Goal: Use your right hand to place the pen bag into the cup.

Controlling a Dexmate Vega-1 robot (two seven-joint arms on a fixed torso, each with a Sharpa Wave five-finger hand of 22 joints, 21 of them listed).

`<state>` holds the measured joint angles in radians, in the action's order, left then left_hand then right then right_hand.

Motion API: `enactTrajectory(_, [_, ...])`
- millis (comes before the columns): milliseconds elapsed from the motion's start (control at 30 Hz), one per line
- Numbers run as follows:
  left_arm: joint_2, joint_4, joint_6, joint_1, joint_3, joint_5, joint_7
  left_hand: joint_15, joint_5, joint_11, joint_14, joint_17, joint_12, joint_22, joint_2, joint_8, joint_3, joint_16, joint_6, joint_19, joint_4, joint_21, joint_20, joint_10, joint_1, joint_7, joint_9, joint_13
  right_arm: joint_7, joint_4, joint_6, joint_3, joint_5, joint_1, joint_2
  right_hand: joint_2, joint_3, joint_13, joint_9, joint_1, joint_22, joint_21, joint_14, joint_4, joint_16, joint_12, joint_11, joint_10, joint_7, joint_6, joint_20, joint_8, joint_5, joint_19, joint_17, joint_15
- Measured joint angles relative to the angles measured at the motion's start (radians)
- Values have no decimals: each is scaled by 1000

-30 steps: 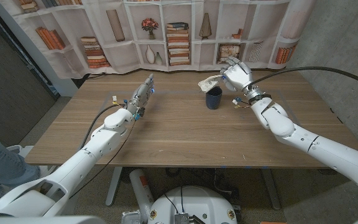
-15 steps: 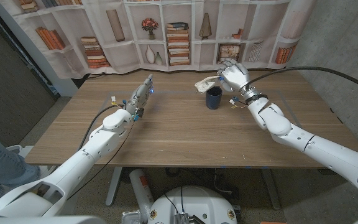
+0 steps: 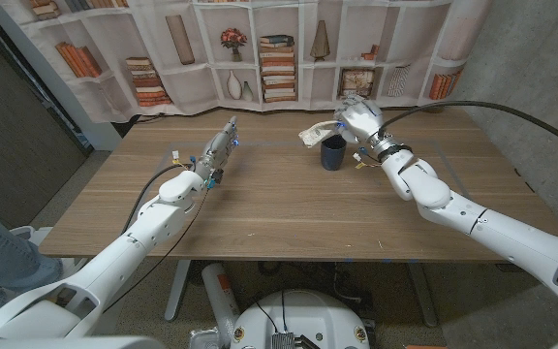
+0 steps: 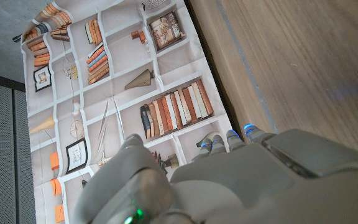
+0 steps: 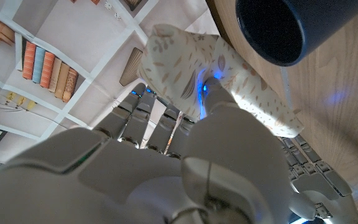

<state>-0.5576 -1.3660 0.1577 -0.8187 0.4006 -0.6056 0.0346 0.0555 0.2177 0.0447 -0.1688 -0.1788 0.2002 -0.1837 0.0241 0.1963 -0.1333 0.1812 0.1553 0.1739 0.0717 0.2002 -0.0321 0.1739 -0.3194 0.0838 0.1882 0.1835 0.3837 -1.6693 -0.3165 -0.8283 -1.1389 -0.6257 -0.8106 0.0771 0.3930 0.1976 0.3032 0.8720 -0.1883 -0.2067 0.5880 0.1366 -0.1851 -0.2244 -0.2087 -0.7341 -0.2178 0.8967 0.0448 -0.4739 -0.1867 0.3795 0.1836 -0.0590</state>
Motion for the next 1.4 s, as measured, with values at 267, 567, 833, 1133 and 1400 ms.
enactTrajectory(267, [3,8,4,2,0,-1,4,0,0,0,0,0,0,0,4,0,0,0,0,0,0,0,0,0,-4,0,0,0,-17,-2,7,6,28,-2,5,0,0,0,-4,0,0,0,0,0,0,0,0,0,0,0,0,0,3,0,0,0])
enactTrajectory(567, [10,26,12,7,0,-7,13,0,0,0,0,0,0,0,4,0,0,0,0,0,0,0,0,0,-4,0,0,0,-33,1,17,7,56,-8,12,0,0,0,-4,0,0,0,0,0,0,0,2,2,0,0,-6,0,4,-6,0,0])
enactTrajectory(833, [13,40,13,13,3,-8,19,0,0,0,0,0,0,0,4,0,0,0,0,0,0,0,0,0,-4,0,0,0,-43,7,18,7,70,-16,16,0,0,0,-4,0,0,0,0,0,0,0,4,4,0,0,-2,2,1,-9,0,0])
enactTrajectory(1133, [18,57,13,25,10,-8,30,0,0,0,0,0,0,0,4,0,0,0,0,0,0,0,0,0,-4,0,0,0,-48,12,17,7,81,-21,22,0,0,0,-3,0,0,0,0,0,0,0,4,4,0,0,-2,4,1,-9,0,0])
enactTrajectory(1400, [20,67,13,34,15,-7,36,0,0,0,0,0,0,0,4,0,0,0,-5,0,0,0,0,0,-4,5,0,0,-53,16,11,7,89,-23,26,5,-7,0,-8,-4,0,0,-13,-7,0,0,4,15,-9,-10,-2,5,1,-9,2,5])
